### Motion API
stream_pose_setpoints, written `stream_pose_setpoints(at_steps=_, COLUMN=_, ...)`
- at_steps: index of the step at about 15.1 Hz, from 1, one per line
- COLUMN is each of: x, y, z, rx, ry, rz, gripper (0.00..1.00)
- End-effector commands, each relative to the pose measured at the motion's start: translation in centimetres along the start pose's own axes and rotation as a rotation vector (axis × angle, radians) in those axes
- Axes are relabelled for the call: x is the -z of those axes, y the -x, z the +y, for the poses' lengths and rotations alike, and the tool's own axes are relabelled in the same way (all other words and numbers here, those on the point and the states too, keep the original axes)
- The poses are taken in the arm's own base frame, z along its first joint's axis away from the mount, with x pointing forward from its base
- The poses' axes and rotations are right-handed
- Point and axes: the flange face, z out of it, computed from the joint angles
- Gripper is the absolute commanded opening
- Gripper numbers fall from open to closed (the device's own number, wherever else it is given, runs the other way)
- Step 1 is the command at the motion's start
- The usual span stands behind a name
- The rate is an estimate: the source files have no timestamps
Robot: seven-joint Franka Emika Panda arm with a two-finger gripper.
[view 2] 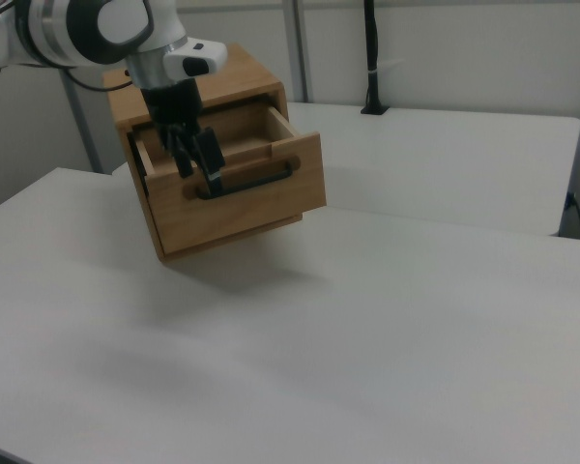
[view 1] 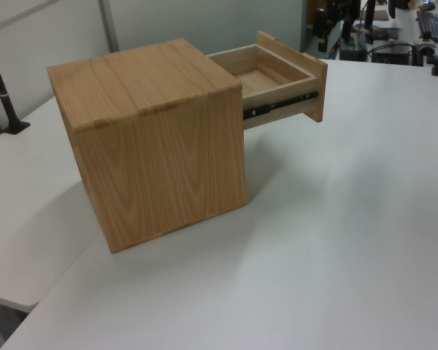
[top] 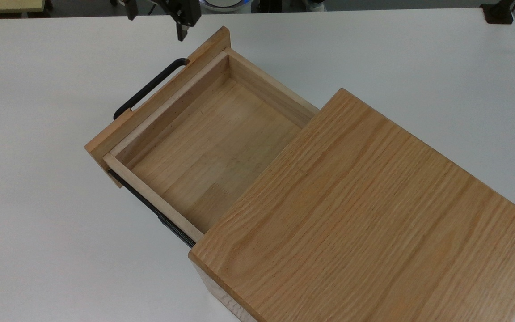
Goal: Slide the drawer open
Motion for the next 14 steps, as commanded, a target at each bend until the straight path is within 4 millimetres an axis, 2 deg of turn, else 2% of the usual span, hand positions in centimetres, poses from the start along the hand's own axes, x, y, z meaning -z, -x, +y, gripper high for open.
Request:
stream_pose_setpoints(at_steps=1, x=0.1, y=1.1, z=0.7, rx=0.169, ry=0.014, rz=0.001, gripper=1.0)
stream_pose_setpoints(at_steps=4, x=-0.4, y=0.9, z=-0.1, rx=0.288, ry=0.014, rz=-0.005, gripper=1.0)
stream_pose_setpoints(at_steps=14, x=-0.5, y=0.7, z=-0.1, rx=0.285, ry=0.002, rz=-0.012, gripper=1.0)
